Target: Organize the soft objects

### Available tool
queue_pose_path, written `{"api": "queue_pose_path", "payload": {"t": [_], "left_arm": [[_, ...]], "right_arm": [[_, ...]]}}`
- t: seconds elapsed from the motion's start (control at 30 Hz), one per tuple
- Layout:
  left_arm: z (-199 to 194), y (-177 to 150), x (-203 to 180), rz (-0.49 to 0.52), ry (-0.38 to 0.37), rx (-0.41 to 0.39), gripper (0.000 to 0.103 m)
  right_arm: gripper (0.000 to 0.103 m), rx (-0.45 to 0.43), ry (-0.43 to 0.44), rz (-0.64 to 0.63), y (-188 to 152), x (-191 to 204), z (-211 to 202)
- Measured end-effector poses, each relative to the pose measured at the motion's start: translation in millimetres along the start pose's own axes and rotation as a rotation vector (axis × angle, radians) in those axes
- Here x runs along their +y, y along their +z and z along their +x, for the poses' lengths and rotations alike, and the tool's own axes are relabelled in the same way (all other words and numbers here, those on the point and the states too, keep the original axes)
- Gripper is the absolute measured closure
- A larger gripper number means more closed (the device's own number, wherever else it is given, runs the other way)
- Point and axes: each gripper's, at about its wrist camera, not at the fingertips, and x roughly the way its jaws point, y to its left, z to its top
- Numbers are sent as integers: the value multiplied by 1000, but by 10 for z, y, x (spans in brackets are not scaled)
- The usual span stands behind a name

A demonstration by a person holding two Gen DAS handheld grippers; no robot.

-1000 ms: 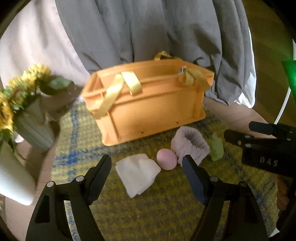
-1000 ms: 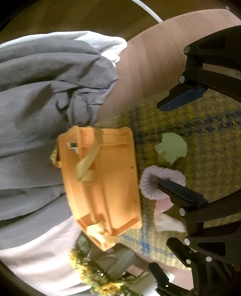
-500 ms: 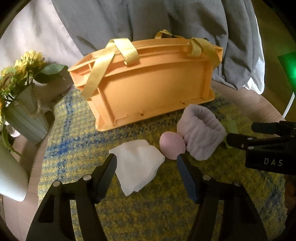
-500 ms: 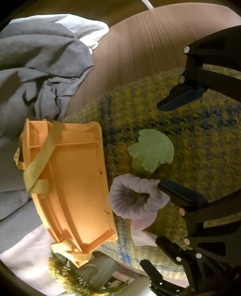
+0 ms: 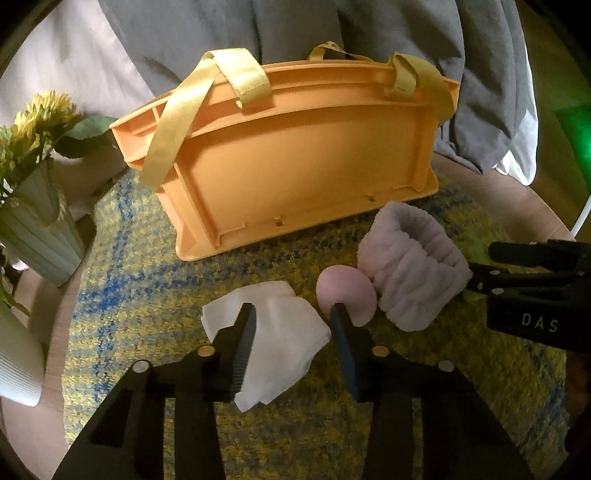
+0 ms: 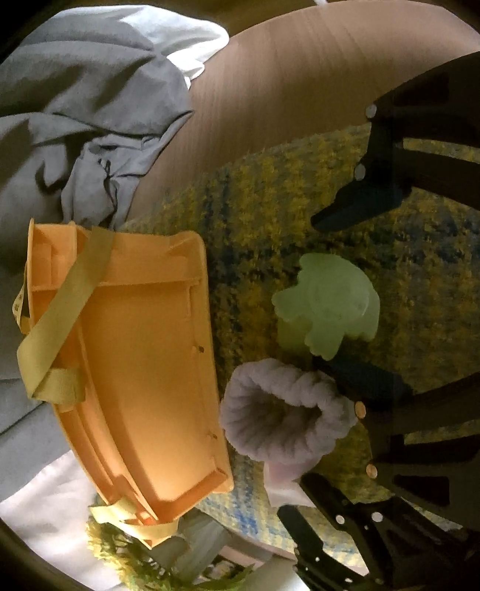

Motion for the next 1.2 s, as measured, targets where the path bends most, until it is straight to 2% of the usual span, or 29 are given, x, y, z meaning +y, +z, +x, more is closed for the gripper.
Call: {"api": "queue_pose_path", "payload": {"t": [0.03, 0.07, 0.23, 0.37, 0.67, 0.9, 0.93, 0.97, 1.0, 1.03, 1.07, 1.2], "left_arm": [[4, -1, 10, -11, -14, 5, 73], [13, 0, 34, -29, -31, 15, 81], [-38, -4, 73, -47, -33, 6, 91], [-179, 15, 83, -50, -24, -38, 92], [-442, 68, 100, -51, -17, -120, 96], [-501, 13, 90, -32, -28, -133, 98], [-504, 7, 91, -26, -39, -128, 97], [-517, -4, 88, -26, -46, -124, 88], [-528, -14, 75, -29, -44, -123, 79], [-550, -27, 64, -26, -49, -129, 61], [-569, -38, 47, -22, -40, -139, 55], [-541, -68, -16, 2, -10, -132, 53]], "right_arm": [[46, 0, 10, -3, -1, 4, -2], [48, -1, 16, -10, -3, 25, -8], [48, -6, -5, -17, -33, 69, -58], [48, -29, -6, -11, -57, 98, -173], [48, -146, -46, -23, 18, 122, -526], [48, -171, -45, -26, 2, 174, -644], [48, -174, -45, -27, -2, 178, -654], [48, -175, -44, -30, -7, 178, -664], [48, -178, -42, -31, -10, 181, -675], [48, -179, -39, -32, -11, 182, -687], [48, -180, -37, -31, -14, 180, -700], [48, -187, -43, -26, -44, 179, -731]]}}
